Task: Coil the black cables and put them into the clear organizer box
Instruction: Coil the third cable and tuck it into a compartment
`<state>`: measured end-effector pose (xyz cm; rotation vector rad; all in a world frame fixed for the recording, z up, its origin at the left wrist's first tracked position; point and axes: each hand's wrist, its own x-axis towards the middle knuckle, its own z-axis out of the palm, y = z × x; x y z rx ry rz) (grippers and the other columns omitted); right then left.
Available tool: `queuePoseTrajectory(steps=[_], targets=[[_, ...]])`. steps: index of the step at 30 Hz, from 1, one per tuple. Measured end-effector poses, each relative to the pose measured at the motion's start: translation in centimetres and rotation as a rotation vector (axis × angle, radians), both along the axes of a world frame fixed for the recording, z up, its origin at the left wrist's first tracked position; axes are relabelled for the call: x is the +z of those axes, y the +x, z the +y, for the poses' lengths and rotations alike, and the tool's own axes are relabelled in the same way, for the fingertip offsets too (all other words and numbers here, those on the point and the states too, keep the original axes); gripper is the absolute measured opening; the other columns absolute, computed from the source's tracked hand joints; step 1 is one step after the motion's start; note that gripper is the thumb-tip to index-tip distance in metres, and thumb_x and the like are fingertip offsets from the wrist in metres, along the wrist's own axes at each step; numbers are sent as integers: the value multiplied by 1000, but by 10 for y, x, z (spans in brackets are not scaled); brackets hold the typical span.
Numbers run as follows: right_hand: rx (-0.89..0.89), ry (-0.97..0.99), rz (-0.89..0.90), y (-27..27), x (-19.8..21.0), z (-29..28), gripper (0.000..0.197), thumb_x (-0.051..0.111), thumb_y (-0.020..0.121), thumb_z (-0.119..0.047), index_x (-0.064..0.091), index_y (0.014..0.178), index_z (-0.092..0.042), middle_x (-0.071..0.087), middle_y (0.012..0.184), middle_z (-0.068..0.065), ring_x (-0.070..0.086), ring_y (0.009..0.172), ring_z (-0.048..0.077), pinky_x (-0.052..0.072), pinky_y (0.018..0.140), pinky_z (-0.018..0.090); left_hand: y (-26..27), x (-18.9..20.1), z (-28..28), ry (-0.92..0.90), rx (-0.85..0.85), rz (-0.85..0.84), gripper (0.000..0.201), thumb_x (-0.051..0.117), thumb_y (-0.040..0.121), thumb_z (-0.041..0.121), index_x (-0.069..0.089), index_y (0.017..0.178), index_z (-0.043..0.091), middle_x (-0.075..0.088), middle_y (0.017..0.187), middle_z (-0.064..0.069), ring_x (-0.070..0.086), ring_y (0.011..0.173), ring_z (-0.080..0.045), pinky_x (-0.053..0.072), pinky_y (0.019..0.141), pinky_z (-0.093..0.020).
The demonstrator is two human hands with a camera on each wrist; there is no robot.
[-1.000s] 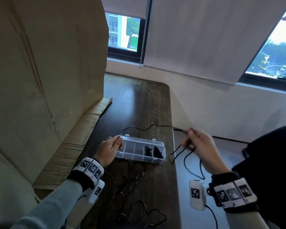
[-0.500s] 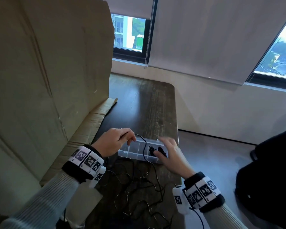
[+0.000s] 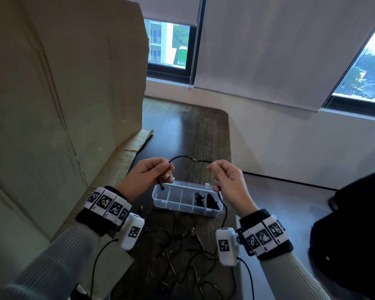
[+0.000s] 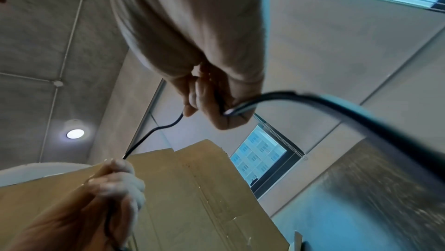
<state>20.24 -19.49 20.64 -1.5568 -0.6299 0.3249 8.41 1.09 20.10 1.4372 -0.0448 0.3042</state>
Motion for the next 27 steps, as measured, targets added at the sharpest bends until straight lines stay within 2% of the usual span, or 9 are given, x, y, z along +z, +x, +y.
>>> queuePoseTrajectory(steps=[2,5,8,15,18,20,22,25,27], targets=[[-31,55,7,0,-1,2,20,49,99,-16,65,88,-11,37,53,-8,29,45,8,27,42,24,3,1,-1,-131,-7,-18,37,74,73,48,71,83,13,57,64,1,64,69,-18,57,77,-31],[-102,109,-8,-1,2,2,19,50,99,-19,66,91,-10,37,51,-9,28,43,6,26,38,19,6,7,-3,-175,-46,27,41,80,65,48,72,81,11,60,64,-1,65,63,-18,57,68,-29],[-152,181,15,0,9,0,22,49,99,-20,64,96,-3,34,49,-11,27,41,5,26,37,18,5,8,-6,-138,-92,111,44,82,60,50,73,78,11,63,63,-2,65,61,-16,57,66,-27],[-188,235,27,4,14,-6,25,50,99,-22,64,99,0,37,50,-12,28,44,5,25,39,19,-2,12,-14,25,-220,177,36,77,69,51,75,86,19,68,72,0,68,72,-15,55,72,-24],[-187,211,-13,6,13,-9,17,53,97,-18,66,95,-8,40,49,-13,30,43,3,27,39,16,0,15,-17,-16,-177,37,29,66,80,51,73,87,23,72,104,-2,65,106,-19,53,90,-30],[-121,60,-112,4,10,-9,17,53,97,-18,69,95,-11,45,50,-13,34,43,1,30,40,14,5,21,-21,-242,-145,-30,27,55,89,45,66,83,21,60,132,-5,51,128,-22,41,107,-41],[39,-136,-138,-3,2,-5,23,51,98,-21,70,97,-9,48,53,-10,37,42,0,32,41,14,10,29,-26,-448,-128,-50,28,39,94,42,53,80,22,51,141,-7,45,133,-22,30,114,-46],[244,-330,-150,-18,-15,6,30,48,100,-28,72,99,-11,49,47,-8,42,42,4,37,45,19,18,33,-32,-558,-57,-31,35,27,94,50,45,78,25,62,129,-3,54,126,-24,29,110,-45],[307,-432,-209,-27,-22,10,30,47,100,-35,73,98,-19,50,48,-7,45,46,10,39,49,26,21,30,-35,-609,20,-23,39,25,95,53,46,75,26,68,94,7,68,100,-24,37,101,-53]])
